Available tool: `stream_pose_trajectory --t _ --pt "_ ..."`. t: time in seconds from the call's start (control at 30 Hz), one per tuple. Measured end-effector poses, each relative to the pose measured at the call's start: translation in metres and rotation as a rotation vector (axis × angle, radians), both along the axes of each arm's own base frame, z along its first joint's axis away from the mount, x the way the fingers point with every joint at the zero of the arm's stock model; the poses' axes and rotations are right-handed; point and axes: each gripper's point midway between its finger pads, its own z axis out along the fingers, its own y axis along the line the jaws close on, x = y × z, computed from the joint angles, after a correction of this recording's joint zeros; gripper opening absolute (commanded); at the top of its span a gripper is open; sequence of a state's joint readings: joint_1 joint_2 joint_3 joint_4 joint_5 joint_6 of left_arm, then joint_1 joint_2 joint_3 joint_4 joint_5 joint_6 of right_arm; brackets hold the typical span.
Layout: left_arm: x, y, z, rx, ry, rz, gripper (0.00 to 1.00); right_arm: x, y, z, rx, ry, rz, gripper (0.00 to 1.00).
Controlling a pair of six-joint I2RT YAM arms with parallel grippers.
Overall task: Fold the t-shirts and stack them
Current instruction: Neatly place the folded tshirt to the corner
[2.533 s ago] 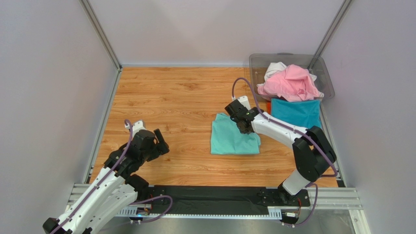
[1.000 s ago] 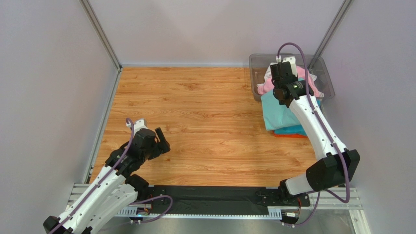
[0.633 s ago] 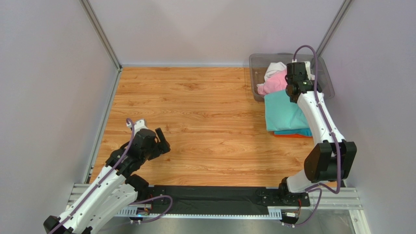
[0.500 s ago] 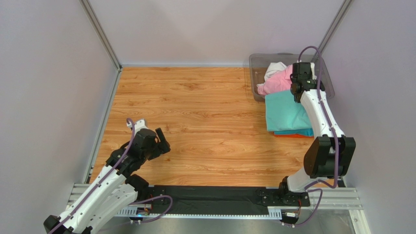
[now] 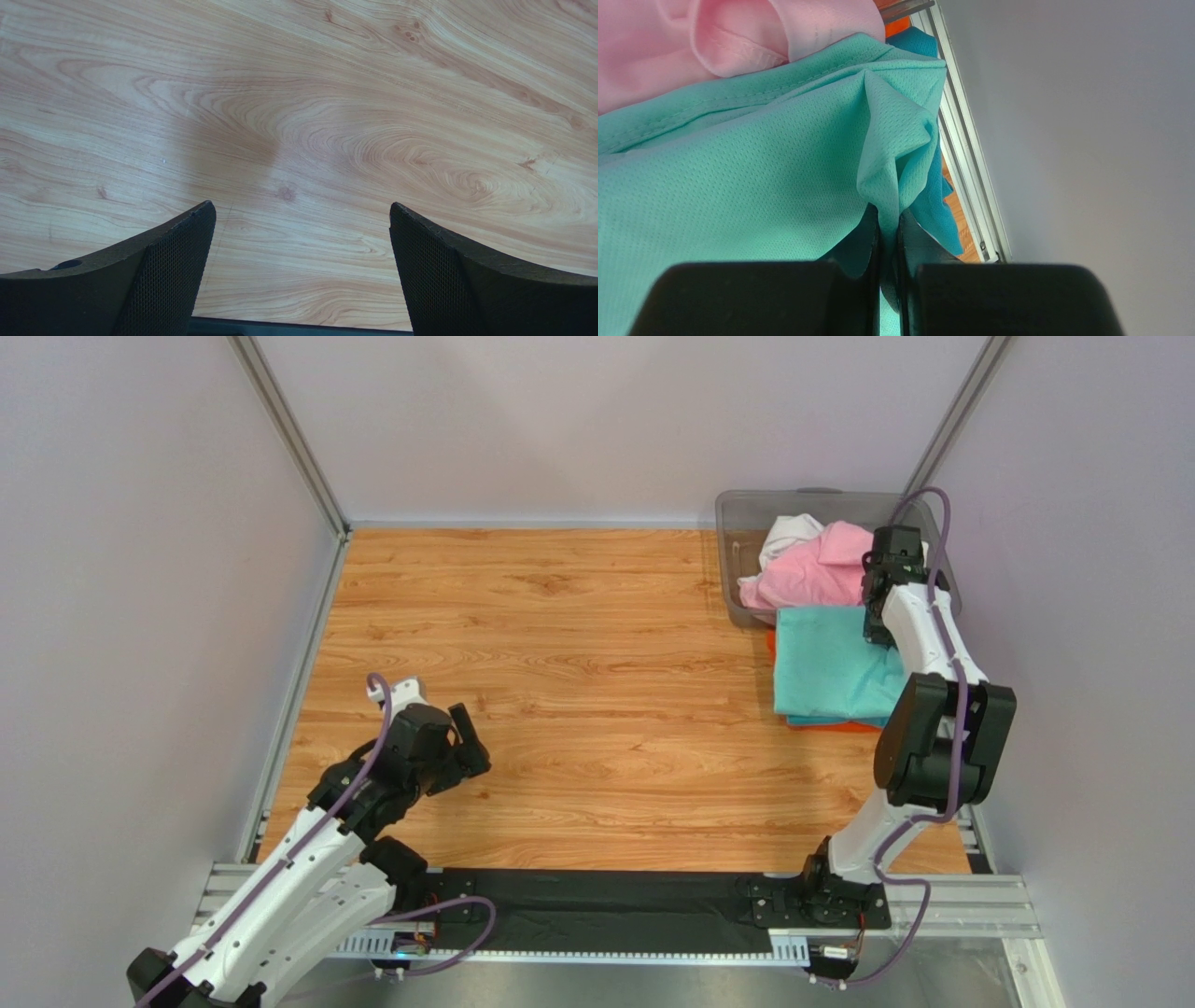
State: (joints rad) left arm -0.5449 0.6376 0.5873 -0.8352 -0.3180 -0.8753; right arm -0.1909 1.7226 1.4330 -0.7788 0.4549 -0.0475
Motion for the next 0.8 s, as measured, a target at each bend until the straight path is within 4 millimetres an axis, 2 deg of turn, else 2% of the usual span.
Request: stream_pose_trajectory --t 0.03,0.1,0.13,0.17,0.2,0.23,0.47,0.53,0.6,0.63,0.7,0.8 --pt "0.000 0.000 0.000 -0.001 -0.001 -0.002 1.00 0.000 -0.003 -0.003 0.004 0.002 -0.011 0.25" --pt "0.000 0.000 0.000 -0.001 -0.002 -0.003 1.00 0.001 -0.007 -0.009 0.010 -0.001 -0.036 0.50" --pt "0.000 -0.001 0.000 -0.001 -0.002 -0.003 1.00 0.001 -0.010 -0.011 0.011 0.001 -0.045 0.70" --pt "0.000 0.000 0.000 -0.001 -0.002 -0.003 1.00 0.001 -0.012 -0.013 0.010 0.002 -0.054 0.78" --pt "0.000 0.000 0.000 -0.001 -0.001 -0.003 1.00 0.001 -0.013 -0.014 0.011 0.001 -0.062 0.97" --pt "0.000 0.000 -0.001 0.000 0.000 -0.003 1.00 0.001 -0.014 -0.015 0.012 0.001 -0.068 1.00" --pt "-0.001 -0.001 -0.001 -0.002 0.003 -0.006 1.00 0.002 -0.010 -0.011 0.045 -0.035 -0.085 1.00" --pt "-0.001 -0.001 -0.001 -0.005 0.004 -0.008 1.00 0.003 -0.003 -0.003 0.066 -0.067 -0.081 1.00" --pt "-0.001 -0.002 -0.001 -0.008 0.006 -0.012 1.00 0.004 0.004 0.013 0.077 -0.117 -0.074 1.00" --pt "-0.002 -0.003 -0.002 -0.011 0.007 -0.014 1.00 0.004 0.010 0.027 0.086 -0.165 -0.068 1.00" --pt "-0.002 -0.003 -0.002 -0.013 0.009 -0.017 1.00 0.007 0.022 0.038 0.101 -0.207 -0.044 1.00" --pt "-0.002 -0.004 -0.002 -0.015 0.010 -0.018 1.00 0.013 0.046 0.045 0.165 -0.269 0.029 1.00"
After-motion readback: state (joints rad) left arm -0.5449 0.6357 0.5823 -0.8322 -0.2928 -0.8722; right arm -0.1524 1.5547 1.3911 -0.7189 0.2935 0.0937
